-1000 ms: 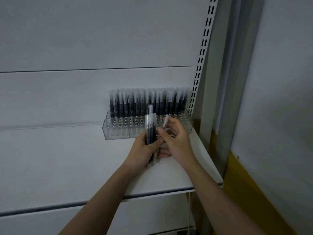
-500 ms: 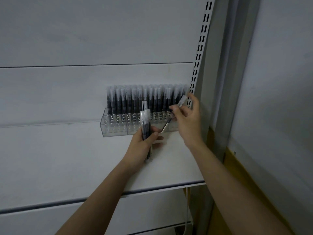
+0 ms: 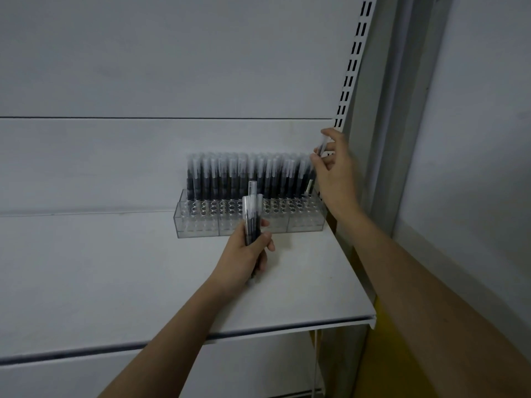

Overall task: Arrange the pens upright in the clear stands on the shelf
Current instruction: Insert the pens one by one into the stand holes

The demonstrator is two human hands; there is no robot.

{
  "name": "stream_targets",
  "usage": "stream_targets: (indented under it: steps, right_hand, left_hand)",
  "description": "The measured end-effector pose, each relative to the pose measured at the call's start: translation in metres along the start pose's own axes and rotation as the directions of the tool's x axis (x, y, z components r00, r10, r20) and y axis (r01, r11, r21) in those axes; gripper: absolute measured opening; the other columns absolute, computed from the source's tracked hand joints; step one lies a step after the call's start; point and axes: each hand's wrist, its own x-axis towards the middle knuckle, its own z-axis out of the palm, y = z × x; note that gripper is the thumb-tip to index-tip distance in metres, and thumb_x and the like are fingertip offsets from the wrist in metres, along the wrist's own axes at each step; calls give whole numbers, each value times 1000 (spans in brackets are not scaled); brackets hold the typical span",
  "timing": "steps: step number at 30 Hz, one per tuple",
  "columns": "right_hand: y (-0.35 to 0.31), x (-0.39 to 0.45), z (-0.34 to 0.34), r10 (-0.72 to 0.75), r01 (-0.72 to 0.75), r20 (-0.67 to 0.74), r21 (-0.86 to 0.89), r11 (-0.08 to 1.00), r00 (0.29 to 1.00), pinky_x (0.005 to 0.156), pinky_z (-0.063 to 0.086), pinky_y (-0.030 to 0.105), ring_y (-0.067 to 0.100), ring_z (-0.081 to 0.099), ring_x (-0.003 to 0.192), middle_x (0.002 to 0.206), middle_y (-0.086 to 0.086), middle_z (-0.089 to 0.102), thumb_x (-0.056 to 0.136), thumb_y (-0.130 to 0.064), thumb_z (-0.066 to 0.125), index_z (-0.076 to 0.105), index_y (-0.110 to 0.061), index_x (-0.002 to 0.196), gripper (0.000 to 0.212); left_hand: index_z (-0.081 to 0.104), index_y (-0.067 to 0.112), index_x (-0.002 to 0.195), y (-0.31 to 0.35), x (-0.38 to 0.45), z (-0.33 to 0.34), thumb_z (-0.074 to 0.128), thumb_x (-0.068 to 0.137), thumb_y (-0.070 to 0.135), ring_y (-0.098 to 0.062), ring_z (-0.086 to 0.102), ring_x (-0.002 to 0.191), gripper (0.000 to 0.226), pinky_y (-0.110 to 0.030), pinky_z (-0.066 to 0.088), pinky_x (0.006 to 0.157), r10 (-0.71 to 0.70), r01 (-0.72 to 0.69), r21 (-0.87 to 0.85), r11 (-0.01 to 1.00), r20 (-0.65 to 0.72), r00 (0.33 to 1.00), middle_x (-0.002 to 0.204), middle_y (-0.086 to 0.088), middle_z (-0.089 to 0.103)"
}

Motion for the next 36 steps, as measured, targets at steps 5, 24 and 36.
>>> stream_targets:
  steps: [5, 24, 36]
  right_hand:
    - [13, 3, 7, 2, -1, 28, -33, 999, 1000, 75, 54, 33, 19, 55, 74, 83, -7, 51, 97, -8, 60, 51, -26, 134, 42]
    - [-14, -97, 29, 291, -341, 198, 301, 891, 936, 71, 55, 24, 14, 66, 84, 100, 2, 66, 100, -23, 57, 61, -23, 111, 12]
    - [-2, -114, 30, 378, -492, 360, 311, 813, 853, 78, 56, 28, 11, 71, 87, 96, 0, 76, 95, -23, 65, 73, -20, 106, 14]
  left_hand:
    - [49, 11, 115, 2, -1, 0, 49, 103, 12, -16, 46, 46, 12, -25, 36, 39, 6, -6, 5, 1000, 2, 1000, 77, -2, 62]
    - [52, 8, 121, 11, -6, 4, 51, 101, 10, -28, 60, 55, 19, -30, 49, 44, -28, 36, -163, 986, 55, 998, 96, -15, 70]
    - [52, 11, 132, 5, -3, 4, 50, 102, 11, -29, 70, 63, 30, -38, 62, 64, -55, 63, -180, 982, 46, 997, 105, -17, 73]
